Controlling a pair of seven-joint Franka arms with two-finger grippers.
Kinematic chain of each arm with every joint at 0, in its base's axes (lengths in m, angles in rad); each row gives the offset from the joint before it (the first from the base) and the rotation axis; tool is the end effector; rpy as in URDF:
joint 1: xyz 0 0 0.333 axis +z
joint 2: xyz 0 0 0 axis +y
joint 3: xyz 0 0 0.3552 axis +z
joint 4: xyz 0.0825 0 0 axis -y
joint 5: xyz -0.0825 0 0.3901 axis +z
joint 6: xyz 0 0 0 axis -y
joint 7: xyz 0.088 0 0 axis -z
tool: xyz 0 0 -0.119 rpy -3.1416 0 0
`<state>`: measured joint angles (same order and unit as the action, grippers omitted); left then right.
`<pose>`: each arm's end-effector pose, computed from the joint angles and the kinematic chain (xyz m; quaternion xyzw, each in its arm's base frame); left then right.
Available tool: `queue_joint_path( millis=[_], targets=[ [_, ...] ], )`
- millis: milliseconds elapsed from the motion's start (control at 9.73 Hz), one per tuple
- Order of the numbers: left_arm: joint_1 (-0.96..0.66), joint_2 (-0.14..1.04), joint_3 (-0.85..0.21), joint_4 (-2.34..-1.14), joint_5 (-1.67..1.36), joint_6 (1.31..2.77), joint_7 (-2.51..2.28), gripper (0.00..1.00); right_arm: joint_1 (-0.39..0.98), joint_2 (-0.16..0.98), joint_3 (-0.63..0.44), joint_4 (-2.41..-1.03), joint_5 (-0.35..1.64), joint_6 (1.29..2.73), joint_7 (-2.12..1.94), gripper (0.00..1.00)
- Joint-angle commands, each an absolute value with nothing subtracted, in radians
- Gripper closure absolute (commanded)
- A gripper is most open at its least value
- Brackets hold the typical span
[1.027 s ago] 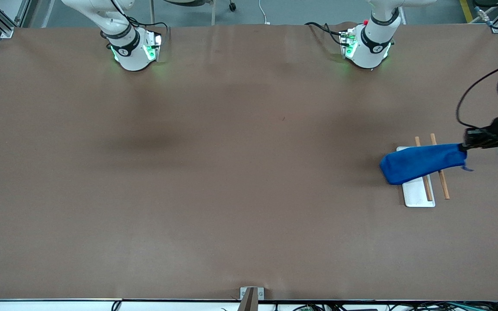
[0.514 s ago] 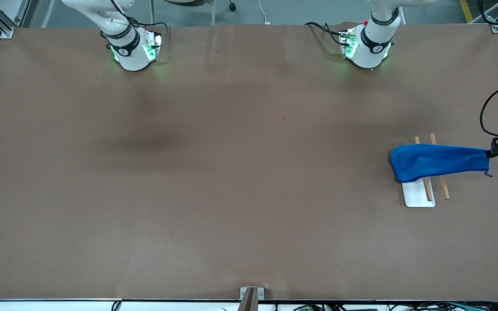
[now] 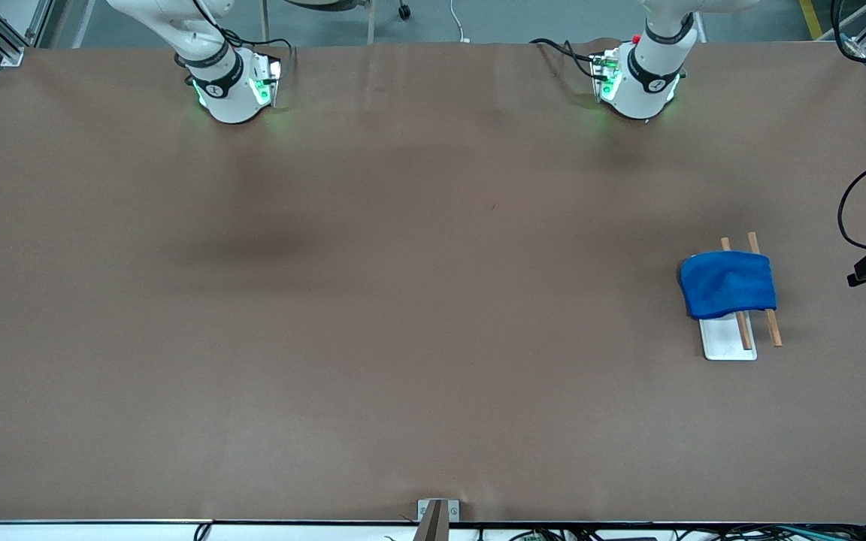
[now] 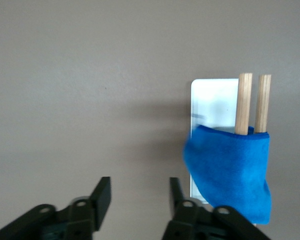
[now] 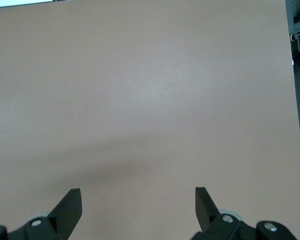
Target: Right arm passes towel to left arm to hang
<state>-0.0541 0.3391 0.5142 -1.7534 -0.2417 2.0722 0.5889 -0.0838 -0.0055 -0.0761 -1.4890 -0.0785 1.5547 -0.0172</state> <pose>0.6096 0.2507 0.4219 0.9994 -0.0209 0.0250 0.0140 0.5495 -0.0983 0.6928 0.9959 -0.0732 0.0320 0.0420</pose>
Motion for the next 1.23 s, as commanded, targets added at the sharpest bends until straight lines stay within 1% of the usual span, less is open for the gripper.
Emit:
queue_joint_path(
  millis=[0, 103, 411, 514, 616, 822, 1027, 1130],
  targets=[
    [-0.069, 0.297, 0.462, -1.752, -0.233, 2.066, 0.540, 0.00, -0.065, 0.005, -0.071, -1.457, -0.104, 1.540, -0.048, 0.00],
    [-0.066, 0.251, 0.410, -1.755, -0.230, 2.060, 0.469, 0.00, -0.064, 0.005, -0.063, -1.448, -0.101, 1.540, -0.046, 0.00],
    [-0.060, 0.128, 0.222, -1.756, -0.190, 1.944, 0.283, 0.00, -0.093, 0.003, -0.044, -1.448, -0.092, 1.537, -0.048, 0.00],
    [-0.061, 0.095, 0.143, -1.758, -0.154, 1.915, 0.211, 0.00, -0.098, 0.002, -0.043, -1.454, -0.089, 1.491, -0.040, 0.00],
    [-0.060, 0.072, 0.045, -1.756, -0.093, 1.886, 0.110, 0.00, -0.106, -0.006, -0.034, -1.466, -0.071, 1.476, -0.035, 0.00],
    [-0.058, 0.048, -0.122, -1.752, -0.042, 1.879, -0.062, 0.00, -0.120, -0.017, -0.035, -1.488, -0.046, 1.483, -0.035, 0.00],
    [-0.058, 0.043, -0.225, -1.743, -0.015, 1.879, -0.100, 0.00, -0.115, -0.015, -0.034, -1.477, -0.055, 1.485, -0.009, 0.00],
    [-0.064, 0.025, -0.241, -1.723, -0.012, 1.879, -0.141, 0.00, -0.114, -0.015, -0.020, -1.476, -0.055, 1.483, 0.014, 0.00]
  ],
)
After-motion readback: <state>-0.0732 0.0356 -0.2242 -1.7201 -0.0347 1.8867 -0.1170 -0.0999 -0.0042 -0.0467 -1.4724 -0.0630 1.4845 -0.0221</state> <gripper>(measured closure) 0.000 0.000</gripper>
